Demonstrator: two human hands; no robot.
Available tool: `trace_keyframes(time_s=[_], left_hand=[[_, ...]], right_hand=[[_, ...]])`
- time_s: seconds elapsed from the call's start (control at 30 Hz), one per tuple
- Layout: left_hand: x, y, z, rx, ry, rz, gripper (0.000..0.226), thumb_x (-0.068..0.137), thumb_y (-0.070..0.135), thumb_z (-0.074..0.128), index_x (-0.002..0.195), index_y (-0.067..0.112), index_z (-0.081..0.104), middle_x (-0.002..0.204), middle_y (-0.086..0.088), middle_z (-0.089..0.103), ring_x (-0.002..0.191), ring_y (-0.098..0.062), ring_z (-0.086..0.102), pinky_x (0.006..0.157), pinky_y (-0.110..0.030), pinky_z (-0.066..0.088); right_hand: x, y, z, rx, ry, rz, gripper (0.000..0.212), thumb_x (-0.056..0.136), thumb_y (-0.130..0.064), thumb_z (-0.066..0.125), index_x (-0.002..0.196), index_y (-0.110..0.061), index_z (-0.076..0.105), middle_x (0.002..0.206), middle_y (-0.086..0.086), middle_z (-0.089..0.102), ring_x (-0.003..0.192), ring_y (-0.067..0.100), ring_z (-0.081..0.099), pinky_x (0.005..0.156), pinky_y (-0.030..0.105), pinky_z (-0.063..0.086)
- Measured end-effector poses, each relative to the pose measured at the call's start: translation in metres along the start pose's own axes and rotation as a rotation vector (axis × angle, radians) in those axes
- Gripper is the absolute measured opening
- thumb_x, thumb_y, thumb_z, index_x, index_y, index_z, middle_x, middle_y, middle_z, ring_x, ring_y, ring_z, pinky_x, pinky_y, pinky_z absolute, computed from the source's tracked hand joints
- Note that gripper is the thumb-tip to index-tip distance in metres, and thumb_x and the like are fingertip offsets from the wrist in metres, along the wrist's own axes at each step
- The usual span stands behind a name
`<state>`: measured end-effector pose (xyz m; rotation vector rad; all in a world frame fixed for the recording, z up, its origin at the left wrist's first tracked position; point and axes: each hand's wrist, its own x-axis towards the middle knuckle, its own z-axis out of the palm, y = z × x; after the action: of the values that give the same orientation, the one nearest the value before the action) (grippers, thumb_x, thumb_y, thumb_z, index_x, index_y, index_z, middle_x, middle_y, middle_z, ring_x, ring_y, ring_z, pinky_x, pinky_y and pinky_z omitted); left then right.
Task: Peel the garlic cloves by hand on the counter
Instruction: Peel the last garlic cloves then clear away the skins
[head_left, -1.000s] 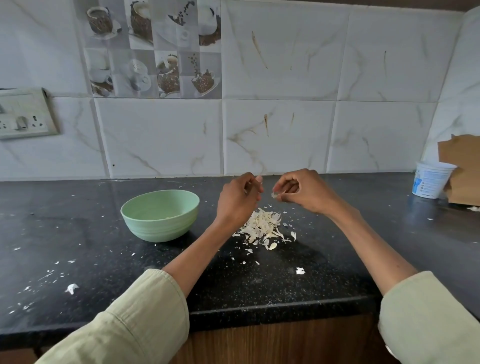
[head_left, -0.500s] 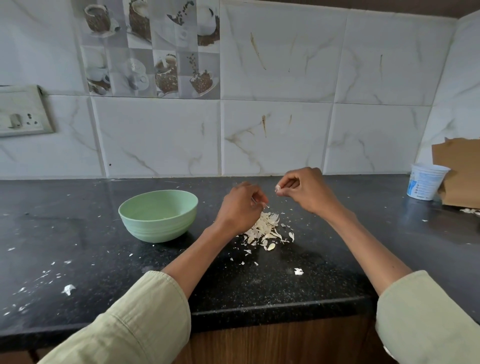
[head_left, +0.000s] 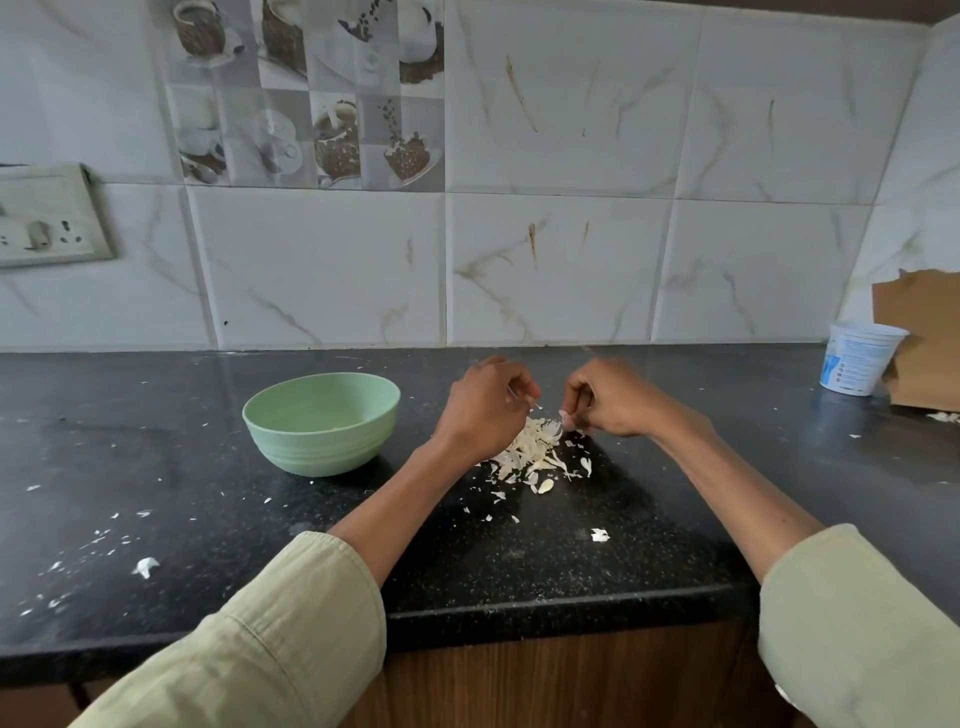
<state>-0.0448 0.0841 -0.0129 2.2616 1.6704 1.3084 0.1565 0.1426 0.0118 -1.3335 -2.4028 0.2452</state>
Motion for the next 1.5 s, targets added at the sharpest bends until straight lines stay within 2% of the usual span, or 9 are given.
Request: trace_keyframes(time_s=[0.13, 0.27, 0.37, 0.5, 0.67, 0.83, 1.1, 1.37, 1.5], left_hand=[[-0.001, 0.001, 0.001, -0.064, 0.004, -0.033, 0.014, 0.091, 0.013, 0.073, 0.098, 0.025, 0.074, 0.097, 0.010, 0.070, 0.086, -0.006, 0.067, 0.083, -0.035, 0.060], [0.001, 0.007, -0.005, -0.273, 0.072, -0.104, 0.021, 0.091, 0.017, 0.082, 0.110, 0.017, 0.072, 0.093, 0.005, 0.074, 0.080, -0.005, 0.067, 0.070, -0.014, 0.052], [0.002, 0.011, -0.010, -0.391, 0.163, -0.063, 0.018, 0.090, 0.018, 0.084, 0.104, 0.017, 0.074, 0.090, 0.003, 0.074, 0.078, -0.006, 0.067, 0.070, -0.015, 0.053], [0.002, 0.016, -0.014, -0.475, 0.212, -0.046, 0.014, 0.090, 0.022, 0.085, 0.099, 0.016, 0.076, 0.085, 0.000, 0.077, 0.075, -0.014, 0.072, 0.071, -0.022, 0.057], [0.004, 0.015, -0.017, -0.590, 0.227, -0.070, 0.012, 0.092, 0.021, 0.083, 0.099, 0.012, 0.078, 0.082, -0.001, 0.078, 0.076, -0.013, 0.074, 0.073, -0.022, 0.057], [0.003, 0.017, -0.017, -0.635, 0.215, -0.093, 0.012, 0.095, 0.023, 0.080, 0.101, 0.012, 0.078, 0.084, -0.001, 0.080, 0.076, -0.016, 0.075, 0.075, -0.025, 0.059], [0.002, 0.019, -0.017, -0.589, 0.230, -0.116, 0.010, 0.096, 0.020, 0.077, 0.102, 0.012, 0.080, 0.085, 0.001, 0.080, 0.074, -0.013, 0.076, 0.067, -0.016, 0.053], [0.002, 0.018, -0.018, -0.617, 0.220, -0.123, 0.010, 0.095, 0.021, 0.079, 0.101, 0.014, 0.080, 0.086, 0.000, 0.080, 0.076, -0.014, 0.076, 0.065, -0.017, 0.051], [0.003, 0.017, -0.017, -0.669, 0.206, -0.137, 0.010, 0.097, 0.020, 0.076, 0.104, 0.013, 0.078, 0.088, -0.002, 0.080, 0.084, -0.014, 0.077, 0.072, -0.023, 0.056]], right_hand=[[0.000, -0.002, -0.001, 0.150, 0.137, -0.045, 0.013, 0.087, -0.003, 0.083, 0.088, -0.014, 0.076, 0.081, -0.007, 0.076, 0.068, -0.007, 0.070, 0.063, 0.012, 0.051], [-0.004, -0.016, -0.010, 0.645, 0.268, -0.127, 0.017, 0.087, -0.005, 0.085, 0.103, -0.006, 0.078, 0.090, 0.005, 0.081, 0.081, 0.014, 0.077, 0.075, 0.022, 0.062], [-0.006, -0.025, -0.012, 0.858, 0.197, -0.131, 0.025, 0.090, -0.009, 0.082, 0.113, -0.003, 0.073, 0.094, 0.014, 0.081, 0.084, 0.020, 0.077, 0.081, 0.027, 0.063], [-0.007, -0.025, -0.017, 0.998, 0.163, -0.111, 0.025, 0.090, -0.014, 0.081, 0.108, -0.001, 0.070, 0.097, 0.018, 0.080, 0.084, 0.022, 0.077, 0.082, 0.028, 0.064], [-0.005, -0.026, -0.014, 0.949, 0.134, -0.155, 0.025, 0.096, -0.013, 0.076, 0.110, 0.006, 0.068, 0.099, 0.019, 0.080, 0.096, 0.031, 0.078, 0.084, 0.029, 0.063], [-0.008, -0.030, -0.016, 0.853, 0.212, -0.159, 0.026, 0.091, -0.017, 0.082, 0.108, -0.002, 0.072, 0.093, 0.012, 0.081, 0.086, 0.021, 0.077, 0.079, 0.027, 0.062], [-0.008, -0.029, -0.017, 0.731, 0.319, -0.203, 0.019, 0.085, -0.020, 0.089, 0.096, -0.011, 0.075, 0.088, 0.008, 0.078, 0.080, 0.022, 0.074, 0.082, 0.038, 0.064], [-0.007, -0.028, -0.017, 0.690, 0.331, -0.218, 0.015, 0.087, -0.023, 0.088, 0.094, -0.015, 0.077, 0.088, 0.003, 0.079, 0.083, 0.026, 0.075, 0.081, 0.036, 0.063], [-0.008, -0.028, -0.017, 0.567, 0.373, -0.238, 0.009, 0.090, -0.029, 0.085, 0.091, -0.020, 0.081, 0.085, -0.009, 0.078, 0.074, 0.001, 0.067, 0.071, 0.020, 0.051]])
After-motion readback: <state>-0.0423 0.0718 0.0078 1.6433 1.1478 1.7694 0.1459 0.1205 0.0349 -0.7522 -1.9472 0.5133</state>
